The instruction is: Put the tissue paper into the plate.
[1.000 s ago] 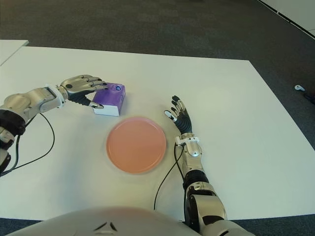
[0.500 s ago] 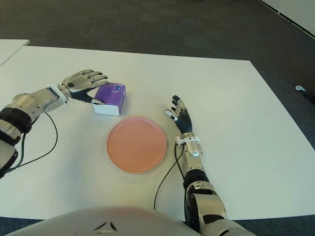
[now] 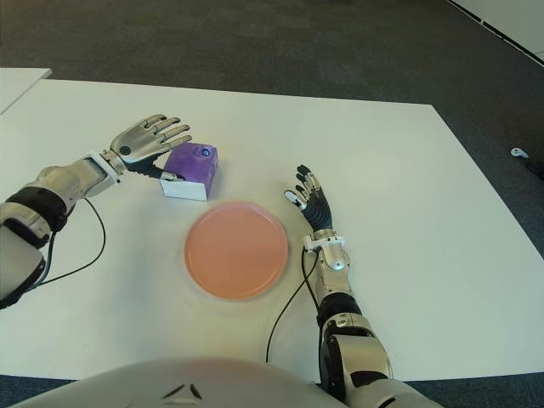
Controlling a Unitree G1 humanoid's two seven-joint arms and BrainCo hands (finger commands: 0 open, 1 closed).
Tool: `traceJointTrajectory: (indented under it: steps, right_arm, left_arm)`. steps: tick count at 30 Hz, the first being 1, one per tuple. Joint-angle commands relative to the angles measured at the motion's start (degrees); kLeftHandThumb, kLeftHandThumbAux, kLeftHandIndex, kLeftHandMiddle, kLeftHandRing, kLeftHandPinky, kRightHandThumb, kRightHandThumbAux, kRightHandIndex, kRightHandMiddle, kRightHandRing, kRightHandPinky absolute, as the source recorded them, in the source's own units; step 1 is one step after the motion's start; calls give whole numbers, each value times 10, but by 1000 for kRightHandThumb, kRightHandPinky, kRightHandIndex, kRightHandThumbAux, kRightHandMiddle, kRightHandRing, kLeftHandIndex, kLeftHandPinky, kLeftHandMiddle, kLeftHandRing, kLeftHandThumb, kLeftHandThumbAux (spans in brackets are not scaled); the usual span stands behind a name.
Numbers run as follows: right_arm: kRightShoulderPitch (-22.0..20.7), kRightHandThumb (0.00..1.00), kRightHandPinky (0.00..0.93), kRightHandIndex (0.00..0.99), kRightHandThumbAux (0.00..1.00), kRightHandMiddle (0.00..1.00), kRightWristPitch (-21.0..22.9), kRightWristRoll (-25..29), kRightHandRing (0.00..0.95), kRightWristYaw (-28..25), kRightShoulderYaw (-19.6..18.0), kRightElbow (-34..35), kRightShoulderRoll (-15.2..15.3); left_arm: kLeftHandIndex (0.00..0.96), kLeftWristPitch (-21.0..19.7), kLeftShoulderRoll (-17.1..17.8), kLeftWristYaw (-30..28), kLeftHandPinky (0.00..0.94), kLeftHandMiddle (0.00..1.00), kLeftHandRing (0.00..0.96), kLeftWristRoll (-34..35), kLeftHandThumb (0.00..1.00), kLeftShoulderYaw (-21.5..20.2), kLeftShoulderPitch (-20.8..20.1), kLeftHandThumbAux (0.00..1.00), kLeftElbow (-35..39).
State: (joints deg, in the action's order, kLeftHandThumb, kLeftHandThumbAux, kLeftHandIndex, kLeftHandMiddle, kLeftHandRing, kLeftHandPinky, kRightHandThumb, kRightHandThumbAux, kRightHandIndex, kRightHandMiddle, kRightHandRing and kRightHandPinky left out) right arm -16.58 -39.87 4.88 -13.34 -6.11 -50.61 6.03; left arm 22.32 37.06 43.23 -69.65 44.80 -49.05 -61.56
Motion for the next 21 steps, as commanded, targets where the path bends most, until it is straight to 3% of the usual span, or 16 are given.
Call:
traceJointTrajectory:
  steps: [1, 13, 21]
  right_arm:
    - [78, 0, 0, 0, 540, 0, 11, -5, 0, -4, 0, -66, -7]
    - [83, 0, 0, 0, 540, 0, 11, -9, 0, -2, 3, -58, -4]
    - [85, 0, 0, 0, 539, 0, 18, -9, 0, -2, 5, -54, -4]
  left_arm:
    - [0, -1, -16, 29, 0, 0, 0, -4, 264, 15, -10, 70, -23]
    - [0, 40, -22, 21, 0, 0, 0, 13, 291, 23, -4, 59, -29]
    - [0, 85, -13, -36, 0, 0, 0, 27, 312, 22, -4, 47, -22]
